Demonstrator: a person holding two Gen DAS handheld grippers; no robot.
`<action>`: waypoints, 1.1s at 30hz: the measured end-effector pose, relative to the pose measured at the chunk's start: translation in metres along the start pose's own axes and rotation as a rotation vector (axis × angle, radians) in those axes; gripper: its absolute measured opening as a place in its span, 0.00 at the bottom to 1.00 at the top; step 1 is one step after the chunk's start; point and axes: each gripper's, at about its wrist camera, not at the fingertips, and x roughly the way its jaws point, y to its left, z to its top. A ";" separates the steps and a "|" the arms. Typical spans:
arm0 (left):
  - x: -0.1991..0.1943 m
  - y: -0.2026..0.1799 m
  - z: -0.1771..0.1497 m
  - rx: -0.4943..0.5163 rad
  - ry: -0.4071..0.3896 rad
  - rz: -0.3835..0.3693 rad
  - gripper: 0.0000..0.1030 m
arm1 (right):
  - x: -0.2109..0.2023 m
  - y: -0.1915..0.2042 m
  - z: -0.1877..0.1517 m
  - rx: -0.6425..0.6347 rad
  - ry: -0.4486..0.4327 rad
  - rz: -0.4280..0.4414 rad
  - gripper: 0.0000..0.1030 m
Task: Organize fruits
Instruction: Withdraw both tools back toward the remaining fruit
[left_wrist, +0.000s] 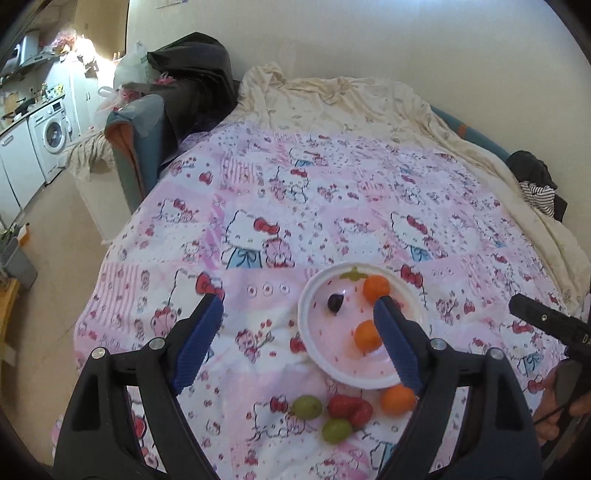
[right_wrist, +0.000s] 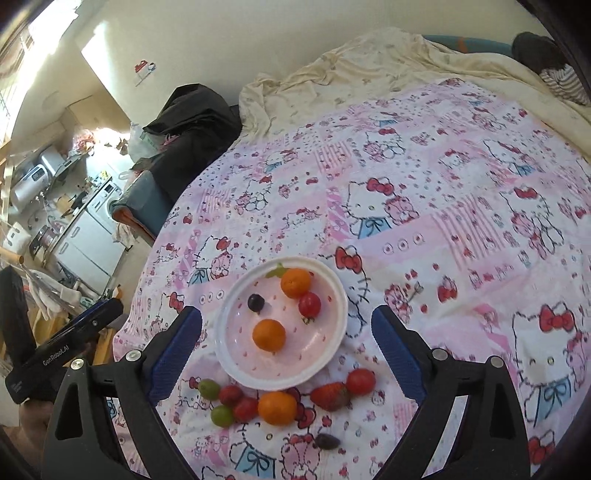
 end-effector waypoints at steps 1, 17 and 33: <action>-0.001 0.001 -0.002 -0.002 0.003 0.002 0.79 | -0.002 -0.002 -0.003 0.006 0.003 -0.003 0.93; -0.007 0.006 -0.038 0.007 0.022 0.056 0.79 | -0.010 -0.009 -0.030 0.047 0.046 -0.063 0.93; 0.022 0.017 -0.050 -0.075 0.224 0.057 0.79 | 0.051 -0.047 -0.056 0.244 0.355 -0.083 0.71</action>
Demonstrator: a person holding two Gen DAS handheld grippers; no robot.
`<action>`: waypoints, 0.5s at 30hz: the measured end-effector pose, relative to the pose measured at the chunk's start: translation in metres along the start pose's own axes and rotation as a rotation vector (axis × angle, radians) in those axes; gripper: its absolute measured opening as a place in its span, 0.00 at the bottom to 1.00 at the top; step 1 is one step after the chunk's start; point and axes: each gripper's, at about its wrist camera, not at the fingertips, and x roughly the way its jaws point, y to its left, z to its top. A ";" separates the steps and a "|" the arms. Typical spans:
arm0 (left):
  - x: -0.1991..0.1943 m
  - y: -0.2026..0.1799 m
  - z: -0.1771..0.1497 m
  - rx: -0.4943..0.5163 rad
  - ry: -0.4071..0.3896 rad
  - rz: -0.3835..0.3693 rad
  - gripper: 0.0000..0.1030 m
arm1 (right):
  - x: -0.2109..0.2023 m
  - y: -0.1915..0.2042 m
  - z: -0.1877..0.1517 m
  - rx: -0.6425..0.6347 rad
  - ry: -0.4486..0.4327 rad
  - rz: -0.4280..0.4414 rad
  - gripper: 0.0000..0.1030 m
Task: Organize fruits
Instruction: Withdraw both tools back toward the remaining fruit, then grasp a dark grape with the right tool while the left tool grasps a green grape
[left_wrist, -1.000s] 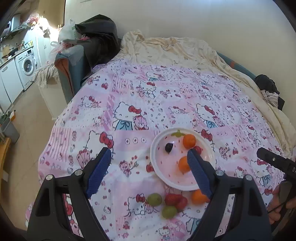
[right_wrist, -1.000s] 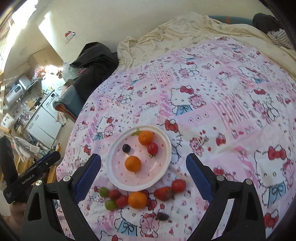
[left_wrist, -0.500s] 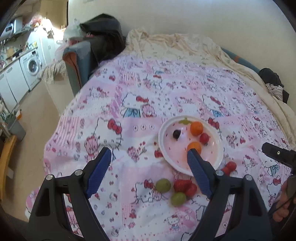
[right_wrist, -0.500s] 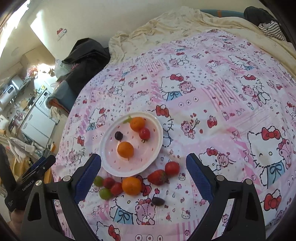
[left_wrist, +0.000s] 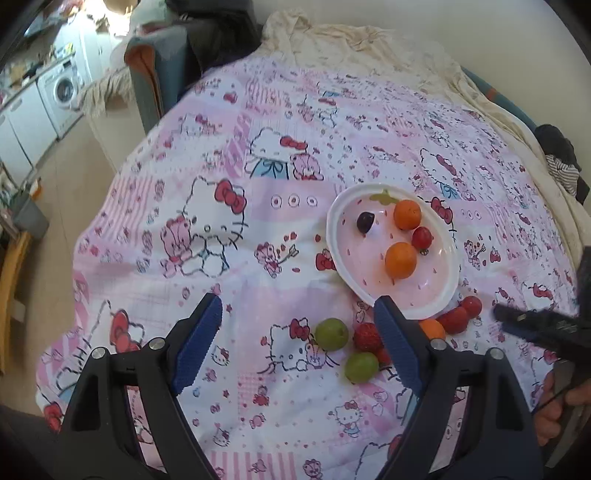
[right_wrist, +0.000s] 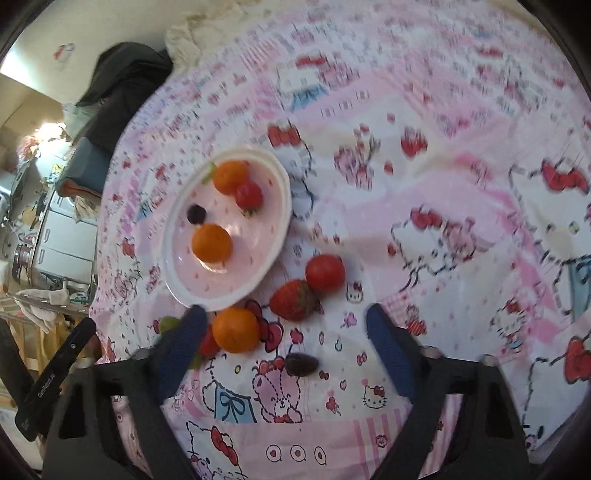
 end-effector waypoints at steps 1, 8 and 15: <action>0.001 0.001 0.000 -0.010 0.009 -0.003 0.79 | 0.008 0.000 0.001 -0.002 0.036 0.002 0.67; 0.008 0.007 0.002 -0.045 0.037 -0.003 0.79 | 0.044 0.011 -0.014 -0.107 0.198 -0.077 0.55; 0.020 0.010 0.003 -0.066 0.069 0.005 0.79 | 0.051 0.033 -0.030 -0.312 0.216 -0.223 0.24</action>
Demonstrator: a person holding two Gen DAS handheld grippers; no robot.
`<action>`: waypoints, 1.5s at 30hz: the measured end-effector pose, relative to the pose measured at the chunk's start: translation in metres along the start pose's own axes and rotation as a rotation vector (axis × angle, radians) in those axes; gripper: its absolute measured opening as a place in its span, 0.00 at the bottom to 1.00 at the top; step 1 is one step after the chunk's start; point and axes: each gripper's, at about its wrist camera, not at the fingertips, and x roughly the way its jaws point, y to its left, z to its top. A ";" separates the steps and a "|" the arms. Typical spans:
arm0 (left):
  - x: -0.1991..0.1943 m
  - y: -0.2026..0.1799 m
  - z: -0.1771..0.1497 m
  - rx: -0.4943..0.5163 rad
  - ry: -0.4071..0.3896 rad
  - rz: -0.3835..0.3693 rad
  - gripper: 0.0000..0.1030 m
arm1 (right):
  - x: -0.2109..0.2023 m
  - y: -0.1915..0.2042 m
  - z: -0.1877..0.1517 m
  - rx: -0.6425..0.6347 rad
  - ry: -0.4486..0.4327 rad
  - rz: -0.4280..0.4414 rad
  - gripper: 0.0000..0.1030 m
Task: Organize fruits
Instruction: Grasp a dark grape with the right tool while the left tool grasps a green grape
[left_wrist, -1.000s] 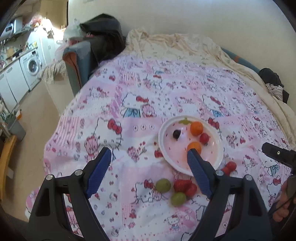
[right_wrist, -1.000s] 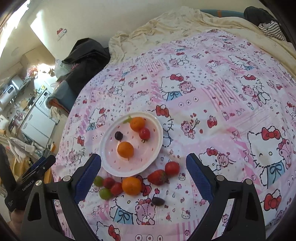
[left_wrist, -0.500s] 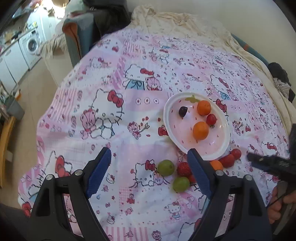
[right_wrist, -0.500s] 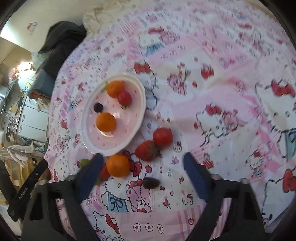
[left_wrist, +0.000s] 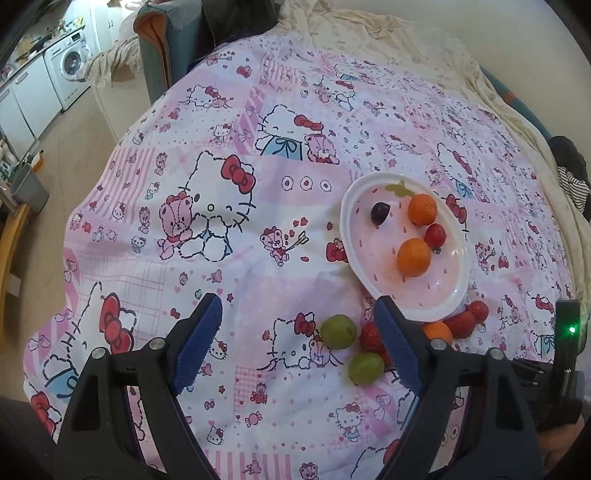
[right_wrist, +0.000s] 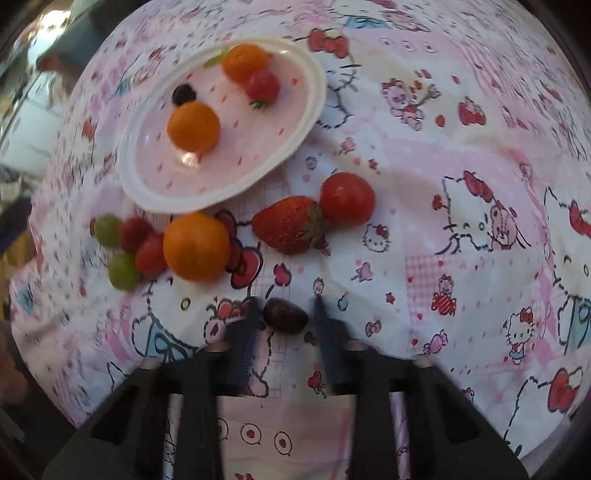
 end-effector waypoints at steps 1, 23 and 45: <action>0.002 0.000 0.000 0.000 0.005 0.001 0.79 | -0.001 0.002 0.000 -0.008 -0.008 0.005 0.24; 0.083 -0.019 -0.007 -0.054 0.253 0.000 0.62 | -0.057 -0.017 0.011 0.138 -0.222 0.263 0.24; 0.068 -0.026 -0.024 -0.022 0.291 -0.057 0.23 | -0.059 -0.020 0.011 0.140 -0.237 0.248 0.24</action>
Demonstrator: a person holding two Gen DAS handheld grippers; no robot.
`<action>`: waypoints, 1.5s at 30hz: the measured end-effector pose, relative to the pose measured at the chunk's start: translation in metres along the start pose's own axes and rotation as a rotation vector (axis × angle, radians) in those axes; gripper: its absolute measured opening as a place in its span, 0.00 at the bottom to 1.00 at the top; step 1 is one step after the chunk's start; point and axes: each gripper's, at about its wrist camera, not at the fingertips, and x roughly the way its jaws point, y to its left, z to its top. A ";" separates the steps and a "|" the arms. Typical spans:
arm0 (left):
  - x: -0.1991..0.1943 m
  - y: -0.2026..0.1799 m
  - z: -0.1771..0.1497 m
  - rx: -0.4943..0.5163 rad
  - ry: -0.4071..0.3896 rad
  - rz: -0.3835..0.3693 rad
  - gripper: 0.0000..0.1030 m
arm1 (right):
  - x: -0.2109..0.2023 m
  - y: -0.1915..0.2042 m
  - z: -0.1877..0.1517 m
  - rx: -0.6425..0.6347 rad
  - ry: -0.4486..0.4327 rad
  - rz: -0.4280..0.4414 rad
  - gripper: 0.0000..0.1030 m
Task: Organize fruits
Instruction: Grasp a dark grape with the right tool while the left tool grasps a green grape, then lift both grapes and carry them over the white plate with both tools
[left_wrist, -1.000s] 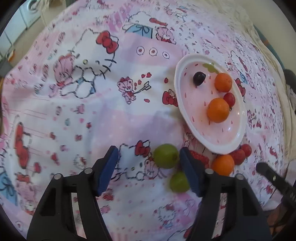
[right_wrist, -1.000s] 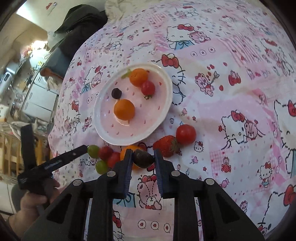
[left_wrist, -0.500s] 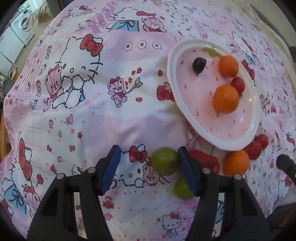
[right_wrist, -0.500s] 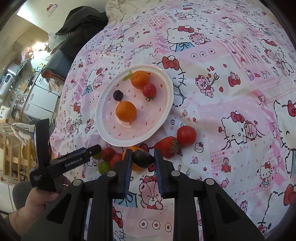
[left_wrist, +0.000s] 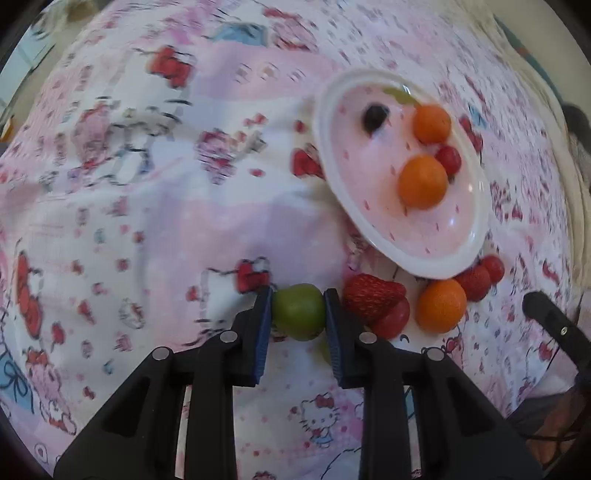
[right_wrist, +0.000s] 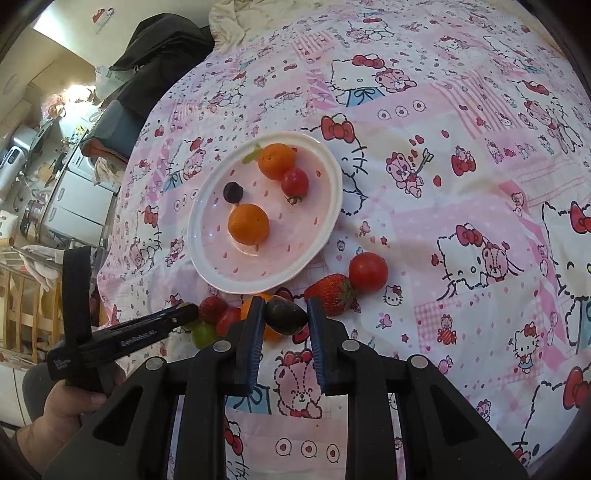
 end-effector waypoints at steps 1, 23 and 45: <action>-0.004 0.003 -0.001 -0.001 -0.013 0.002 0.23 | -0.001 0.001 0.000 -0.001 -0.003 0.005 0.24; -0.116 -0.021 0.051 0.156 -0.364 -0.013 0.23 | -0.055 0.009 0.044 -0.041 -0.257 0.157 0.24; -0.018 -0.060 0.093 0.269 -0.264 0.028 0.24 | 0.047 -0.009 0.105 -0.048 -0.073 0.025 0.24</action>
